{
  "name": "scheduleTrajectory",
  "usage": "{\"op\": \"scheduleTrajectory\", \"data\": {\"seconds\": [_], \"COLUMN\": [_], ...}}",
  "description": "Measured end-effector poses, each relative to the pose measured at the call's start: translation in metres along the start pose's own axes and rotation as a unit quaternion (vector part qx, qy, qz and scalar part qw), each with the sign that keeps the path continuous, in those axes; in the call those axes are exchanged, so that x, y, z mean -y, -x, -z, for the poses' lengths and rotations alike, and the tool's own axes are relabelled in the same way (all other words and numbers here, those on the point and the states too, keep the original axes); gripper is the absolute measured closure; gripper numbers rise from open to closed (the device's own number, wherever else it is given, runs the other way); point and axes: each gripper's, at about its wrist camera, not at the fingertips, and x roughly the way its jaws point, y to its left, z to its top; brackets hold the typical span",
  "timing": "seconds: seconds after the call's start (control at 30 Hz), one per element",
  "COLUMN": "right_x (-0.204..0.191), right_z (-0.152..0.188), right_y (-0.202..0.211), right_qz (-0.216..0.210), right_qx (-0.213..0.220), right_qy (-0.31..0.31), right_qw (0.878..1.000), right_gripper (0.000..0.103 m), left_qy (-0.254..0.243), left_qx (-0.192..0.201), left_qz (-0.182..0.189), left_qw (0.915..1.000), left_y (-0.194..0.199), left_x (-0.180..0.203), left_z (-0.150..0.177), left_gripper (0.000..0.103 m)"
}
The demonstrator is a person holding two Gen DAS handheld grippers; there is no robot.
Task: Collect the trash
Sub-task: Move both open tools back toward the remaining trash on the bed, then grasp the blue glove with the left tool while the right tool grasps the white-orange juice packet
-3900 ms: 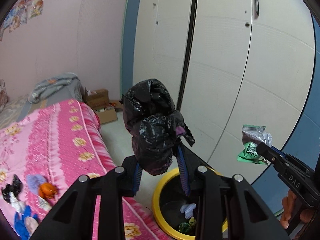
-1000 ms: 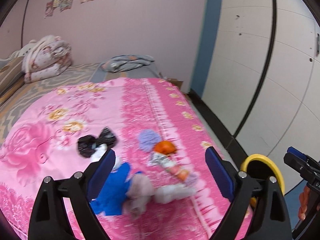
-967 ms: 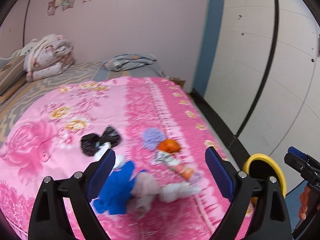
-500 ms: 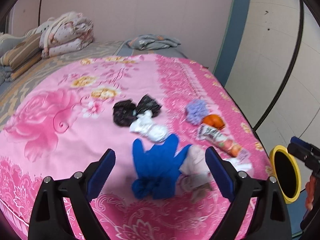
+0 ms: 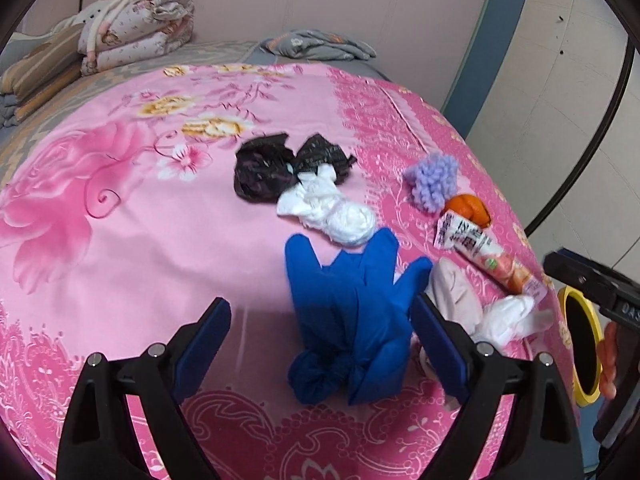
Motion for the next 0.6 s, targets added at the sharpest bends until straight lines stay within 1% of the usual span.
{"op": "scheduleTrajectory", "data": {"seconds": [0.17, 0.23, 0.3, 0.37, 0.4, 0.47, 0.53, 0.57, 0.6], "right_x": [-0.004, -0.006, -0.008, -0.009, -0.010, -0.010, -0.008, -0.008, -0.006], "right_z": [-0.004, -0.004, -0.005, -0.006, -0.006, -0.006, -0.004, -0.004, -0.003], "right_y": [-0.025, -0.032, -0.039, -0.044, -0.048, -0.055, -0.064, -0.067, -0.070], "right_qz": [0.002, 0.004, 0.003, 0.005, 0.007, 0.010, 0.009, 0.009, 0.009], "right_qx": [-0.017, -0.022, -0.028, -0.030, -0.032, -0.038, -0.050, -0.052, -0.053], "right_qy": [0.011, 0.015, 0.018, 0.022, 0.024, 0.025, 0.019, 0.016, 0.008], "right_qw": [1.000, 1.000, 0.999, 0.999, 0.999, 0.999, 0.999, 0.998, 0.999], "right_gripper": [0.032, 0.032, 0.034, 0.040, 0.041, 0.049, 0.054, 0.056, 0.057], "left_qy": [-0.004, -0.006, -0.006, -0.005, -0.004, -0.003, -0.006, -0.009, -0.012], "left_qx": [-0.014, -0.020, -0.022, -0.021, -0.021, -0.020, -0.021, -0.021, -0.021], "left_qz": [0.015, 0.016, 0.019, 0.021, 0.023, 0.023, 0.024, 0.023, 0.023], "left_qw": [0.9998, 0.9997, 0.9996, 0.9995, 0.9995, 0.9995, 0.9995, 0.9995, 0.9995], "left_y": [-0.012, -0.018, -0.022, -0.023, -0.024, -0.025, -0.027, -0.027, -0.027], "left_x": [-0.001, -0.001, -0.001, -0.002, -0.002, -0.004, -0.003, -0.002, -0.001], "left_z": [0.004, 0.005, 0.005, 0.004, 0.004, 0.004, 0.004, 0.004, 0.004], "left_gripper": [0.015, 0.015, 0.016, 0.017, 0.020, 0.026, 0.032, 0.038, 0.041]}}
